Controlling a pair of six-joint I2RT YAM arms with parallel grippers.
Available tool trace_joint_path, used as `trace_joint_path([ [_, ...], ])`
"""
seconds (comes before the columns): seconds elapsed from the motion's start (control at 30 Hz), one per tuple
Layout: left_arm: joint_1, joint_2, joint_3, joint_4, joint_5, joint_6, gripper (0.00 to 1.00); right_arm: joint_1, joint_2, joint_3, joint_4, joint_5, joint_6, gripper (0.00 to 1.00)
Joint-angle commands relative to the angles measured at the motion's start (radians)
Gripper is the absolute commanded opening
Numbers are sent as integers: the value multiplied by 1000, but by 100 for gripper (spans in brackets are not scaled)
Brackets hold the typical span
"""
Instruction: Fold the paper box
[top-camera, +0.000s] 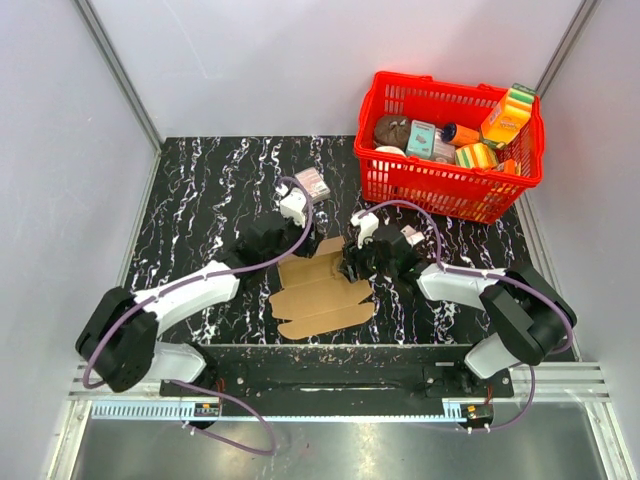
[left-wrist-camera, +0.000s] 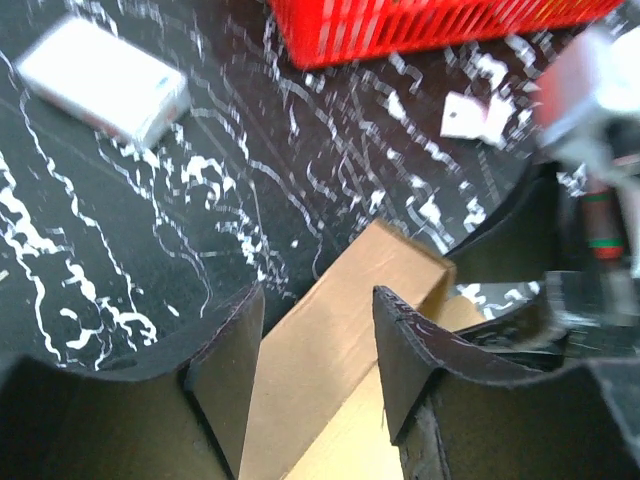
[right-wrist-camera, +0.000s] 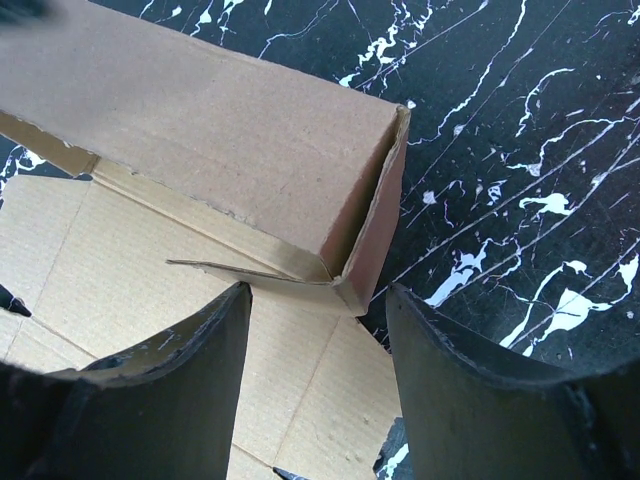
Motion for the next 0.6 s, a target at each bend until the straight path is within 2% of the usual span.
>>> trace_joint_path([
  [0.0,28,105,52,36,53,-5,52,6,0,-4,52,-17,-17,63],
  [0.57,94,182,23,118,165,7,55,5,2,-55,170,-26,-61,63],
])
